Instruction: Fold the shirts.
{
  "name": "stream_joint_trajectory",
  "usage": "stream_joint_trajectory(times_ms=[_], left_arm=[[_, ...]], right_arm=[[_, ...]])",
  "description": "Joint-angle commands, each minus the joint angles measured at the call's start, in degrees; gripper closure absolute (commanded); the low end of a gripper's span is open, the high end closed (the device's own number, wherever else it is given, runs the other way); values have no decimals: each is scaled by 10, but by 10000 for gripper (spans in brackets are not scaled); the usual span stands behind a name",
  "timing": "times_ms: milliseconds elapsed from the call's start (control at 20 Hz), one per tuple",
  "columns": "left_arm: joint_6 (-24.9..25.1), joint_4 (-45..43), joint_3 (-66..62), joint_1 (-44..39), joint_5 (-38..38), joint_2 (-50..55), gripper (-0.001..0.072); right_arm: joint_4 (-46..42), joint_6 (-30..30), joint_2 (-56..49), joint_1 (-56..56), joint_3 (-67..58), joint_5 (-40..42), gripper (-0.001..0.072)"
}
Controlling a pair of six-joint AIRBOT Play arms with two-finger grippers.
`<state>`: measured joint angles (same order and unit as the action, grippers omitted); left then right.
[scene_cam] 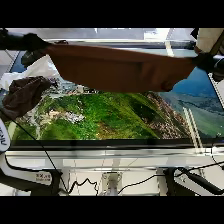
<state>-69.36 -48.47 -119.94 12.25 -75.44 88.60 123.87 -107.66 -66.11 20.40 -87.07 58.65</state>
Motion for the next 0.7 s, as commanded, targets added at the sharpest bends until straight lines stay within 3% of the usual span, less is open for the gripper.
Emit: stream_joint_trajectory(times_ms=[0,150,350,500,650], left_arm=[[0,-10,-8,-9,12,-90,682],[-2,-33,-8,-24,5,-186,682],[-59,-103,-8,-27,-41,-290,684],[-103,-146,-8,-27,-102,-326,684],[-115,-145,-1,-27,-126,-327,684]], right_arm=[[-2,-9,22,13,-100,77,685],[-8,-9,66,13,-166,136,685],[-72,24,132,13,-238,216,687],[-125,49,166,13,-259,217,688],[-131,58,168,13,-259,247,688]])
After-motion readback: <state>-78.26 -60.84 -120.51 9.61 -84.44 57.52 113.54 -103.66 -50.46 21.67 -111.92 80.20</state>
